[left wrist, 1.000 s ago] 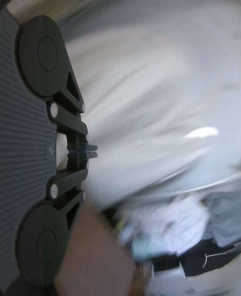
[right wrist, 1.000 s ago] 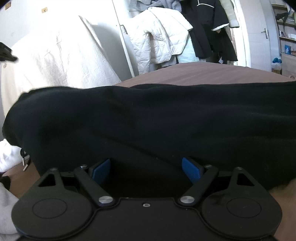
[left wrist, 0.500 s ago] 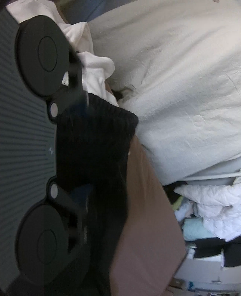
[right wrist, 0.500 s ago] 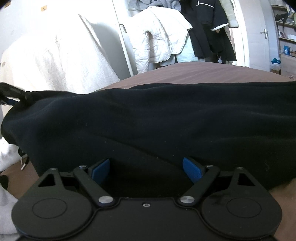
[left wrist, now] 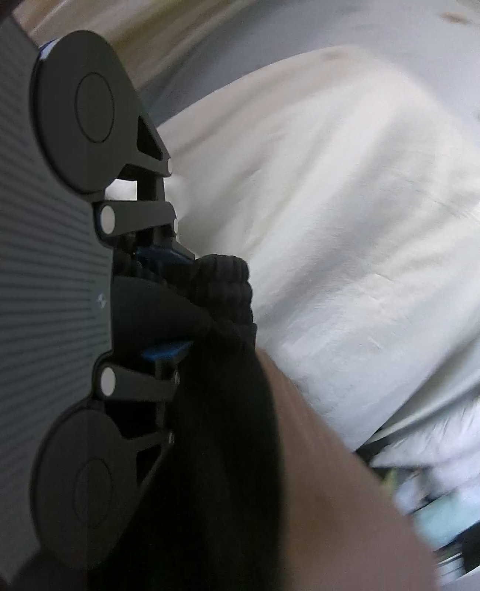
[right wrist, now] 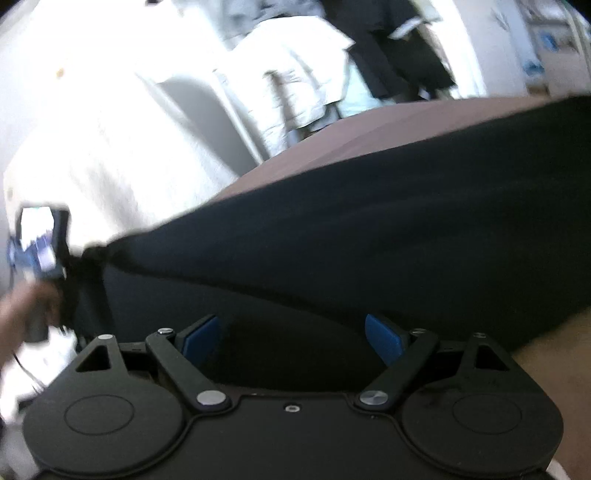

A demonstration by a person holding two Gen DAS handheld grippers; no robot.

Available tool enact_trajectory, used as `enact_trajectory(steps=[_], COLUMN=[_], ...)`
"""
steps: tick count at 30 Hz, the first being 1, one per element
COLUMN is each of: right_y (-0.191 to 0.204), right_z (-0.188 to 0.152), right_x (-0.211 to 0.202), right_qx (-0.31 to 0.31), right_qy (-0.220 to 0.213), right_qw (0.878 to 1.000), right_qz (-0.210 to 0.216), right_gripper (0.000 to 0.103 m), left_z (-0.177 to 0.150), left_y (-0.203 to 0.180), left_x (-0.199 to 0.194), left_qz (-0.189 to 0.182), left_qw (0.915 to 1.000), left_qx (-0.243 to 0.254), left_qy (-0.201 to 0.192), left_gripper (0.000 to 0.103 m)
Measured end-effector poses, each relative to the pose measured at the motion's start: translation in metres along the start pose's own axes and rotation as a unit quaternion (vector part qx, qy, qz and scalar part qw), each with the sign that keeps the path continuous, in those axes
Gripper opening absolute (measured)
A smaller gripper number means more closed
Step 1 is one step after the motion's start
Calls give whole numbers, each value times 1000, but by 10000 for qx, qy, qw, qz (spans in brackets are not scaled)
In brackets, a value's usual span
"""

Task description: Fold clothes

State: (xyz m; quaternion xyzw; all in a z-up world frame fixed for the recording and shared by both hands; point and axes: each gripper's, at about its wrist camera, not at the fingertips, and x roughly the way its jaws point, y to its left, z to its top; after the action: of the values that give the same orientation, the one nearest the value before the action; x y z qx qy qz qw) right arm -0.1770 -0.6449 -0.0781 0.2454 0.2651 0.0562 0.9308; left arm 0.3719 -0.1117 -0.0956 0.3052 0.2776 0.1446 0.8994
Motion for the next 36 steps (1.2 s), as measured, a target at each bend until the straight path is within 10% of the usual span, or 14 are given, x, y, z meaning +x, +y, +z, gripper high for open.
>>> enact_trajectory(steps=[9, 17, 23, 27, 30, 32, 36], right_y=[-142, -245, -291, -314, -320, -324, -271], right_z=[60, 40, 66, 102, 128, 151, 213], right_x=[-131, -175, -138, -110, -114, -123, -171], right_qx=[1533, 2819, 3274, 2717, 2575, 2807, 1039], right_qy=[-294, -538, -560, -729, -1069, -1218, -1491], right_qw=[9829, 9521, 9394, 9489, 9423, 9378, 9691], right_qz=[-977, -1055, -848, -1428, -1851, -1642, -1670], right_gripper=[89, 89, 90, 89, 12, 10, 7], left_z=[55, 29, 0, -12, -17, -14, -5], left_y=[81, 9, -67, -80, -82, -77, -54], left_x=[-61, -114, -137, -155, -173, -187, -213], left_qz=[-1091, -2863, -3090, -2899, -2760, -2571, -2366], left_qw=[9760, 9097, 9094, 9268, 9395, 9532, 9668], left_qx=[-1816, -2730, -2286, -1879, -1547, -1224, -875], left_qy=[502, 1262, 1590, 1470, 1312, 1013, 407], left_gripper=[68, 83, 83, 83, 83, 83, 83])
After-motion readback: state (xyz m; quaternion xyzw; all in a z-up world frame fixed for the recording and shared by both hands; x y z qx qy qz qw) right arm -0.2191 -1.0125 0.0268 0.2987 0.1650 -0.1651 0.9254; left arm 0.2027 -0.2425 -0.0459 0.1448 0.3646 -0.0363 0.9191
